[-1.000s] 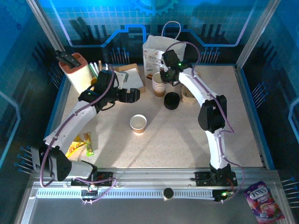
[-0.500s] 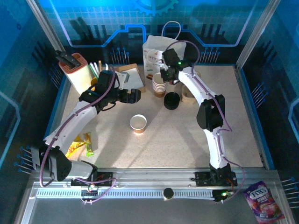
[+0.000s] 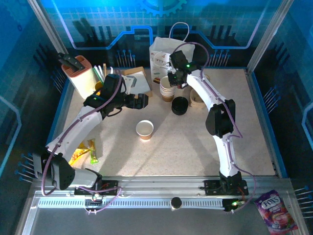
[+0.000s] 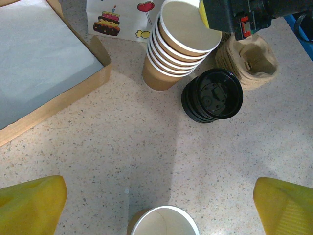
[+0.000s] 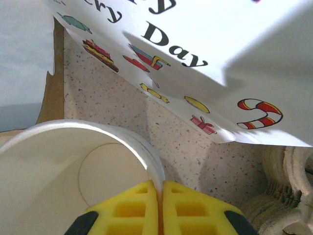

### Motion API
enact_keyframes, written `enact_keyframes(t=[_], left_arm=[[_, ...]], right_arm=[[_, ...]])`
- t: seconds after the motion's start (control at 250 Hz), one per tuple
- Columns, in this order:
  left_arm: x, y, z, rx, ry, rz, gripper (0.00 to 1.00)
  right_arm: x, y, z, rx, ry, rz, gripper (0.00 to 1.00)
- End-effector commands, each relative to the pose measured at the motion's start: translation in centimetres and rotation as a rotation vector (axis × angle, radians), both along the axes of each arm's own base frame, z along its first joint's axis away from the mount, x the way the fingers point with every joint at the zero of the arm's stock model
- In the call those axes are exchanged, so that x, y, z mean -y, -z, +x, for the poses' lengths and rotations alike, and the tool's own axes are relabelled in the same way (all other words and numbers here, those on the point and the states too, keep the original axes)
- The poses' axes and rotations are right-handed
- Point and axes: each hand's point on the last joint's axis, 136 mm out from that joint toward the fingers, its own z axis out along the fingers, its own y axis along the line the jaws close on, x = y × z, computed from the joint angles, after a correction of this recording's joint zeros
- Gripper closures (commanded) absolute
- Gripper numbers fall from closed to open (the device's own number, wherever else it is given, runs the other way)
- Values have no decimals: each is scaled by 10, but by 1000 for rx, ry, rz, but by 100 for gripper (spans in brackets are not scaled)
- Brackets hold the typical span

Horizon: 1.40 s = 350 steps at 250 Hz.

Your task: Pack the takeout coffee

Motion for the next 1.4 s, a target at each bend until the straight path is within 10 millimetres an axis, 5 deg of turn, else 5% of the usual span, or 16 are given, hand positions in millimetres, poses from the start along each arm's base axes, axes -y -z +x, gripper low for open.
enact_keyframes(t=[0.0, 0.707, 1.395], left_arm=[[6, 3, -2, 2, 38, 10, 2], [8, 6, -2, -8, 44, 12, 2], [7, 2, -4, 8, 47, 23, 2]], right_arm=[[4, -10, 2, 5, -6, 11, 92], [-19, -20, -3, -38, -43, 179, 95], [-28, -17, -13, -55, -45, 143, 94]])
